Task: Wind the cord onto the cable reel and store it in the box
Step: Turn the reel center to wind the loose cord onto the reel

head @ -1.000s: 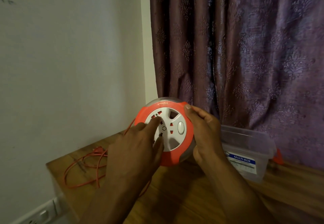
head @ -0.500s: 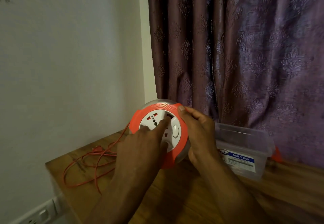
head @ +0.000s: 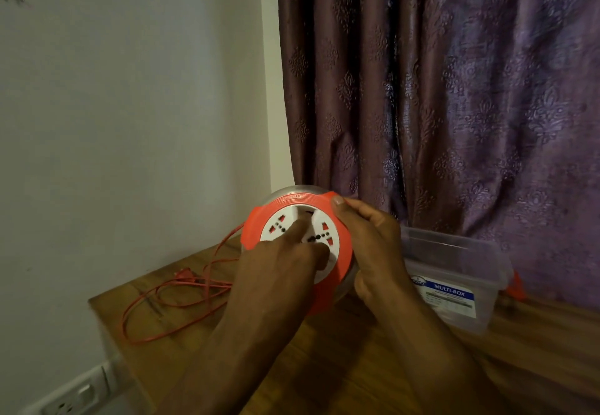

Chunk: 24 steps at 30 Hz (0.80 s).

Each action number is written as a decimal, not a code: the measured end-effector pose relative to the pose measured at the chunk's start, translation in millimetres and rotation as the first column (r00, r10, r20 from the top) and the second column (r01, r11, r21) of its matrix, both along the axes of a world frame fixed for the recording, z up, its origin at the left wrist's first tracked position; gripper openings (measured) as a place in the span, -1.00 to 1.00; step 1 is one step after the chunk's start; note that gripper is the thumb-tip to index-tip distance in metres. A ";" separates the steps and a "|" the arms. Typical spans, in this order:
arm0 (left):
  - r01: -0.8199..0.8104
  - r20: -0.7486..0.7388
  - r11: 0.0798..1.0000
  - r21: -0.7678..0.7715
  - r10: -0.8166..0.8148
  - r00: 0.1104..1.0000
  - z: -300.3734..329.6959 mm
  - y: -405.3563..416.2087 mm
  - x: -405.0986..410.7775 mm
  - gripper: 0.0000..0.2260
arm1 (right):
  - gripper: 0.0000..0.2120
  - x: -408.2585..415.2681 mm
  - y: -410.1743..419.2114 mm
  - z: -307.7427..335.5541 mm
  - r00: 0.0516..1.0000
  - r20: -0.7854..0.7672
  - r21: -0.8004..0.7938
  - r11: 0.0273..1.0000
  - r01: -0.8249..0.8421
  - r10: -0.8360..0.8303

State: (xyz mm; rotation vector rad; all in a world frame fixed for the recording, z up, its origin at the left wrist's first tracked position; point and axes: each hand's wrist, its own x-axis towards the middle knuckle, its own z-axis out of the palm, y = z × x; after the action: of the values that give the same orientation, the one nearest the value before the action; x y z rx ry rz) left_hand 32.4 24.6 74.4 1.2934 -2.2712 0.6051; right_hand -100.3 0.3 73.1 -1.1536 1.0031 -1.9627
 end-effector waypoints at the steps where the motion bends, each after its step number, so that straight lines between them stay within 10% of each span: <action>1: 0.003 0.020 1.000 -0.013 -0.003 1.000 -0.7 0.0 -0.1 -0.68 | -0.86 -0.7 0.5 0.3 1.000 -0.005 0.001 1.000 0.004 -0.004; 16: 0.121 -0.350 0.984 -0.132 -0.160 0.923 -3.9 11.1 13.8 -0.66 | -0.90 -3.9 2.8 3.3 0.999 0.013 -0.008 0.999 0.040 -0.040; 24: 0.025 -0.243 0.999 -0.022 -0.030 0.970 -7.2 -3.8 5.5 -0.41 | -0.79 -4.6 4.0 5.9 0.999 0.030 -0.030 0.999 0.045 -0.044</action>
State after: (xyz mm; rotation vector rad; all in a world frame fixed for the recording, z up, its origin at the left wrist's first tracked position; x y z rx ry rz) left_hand 37.9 20.8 67.2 1.2511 -2.0739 0.4313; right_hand -104.9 4.3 79.0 -1.1246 0.9947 -2.0303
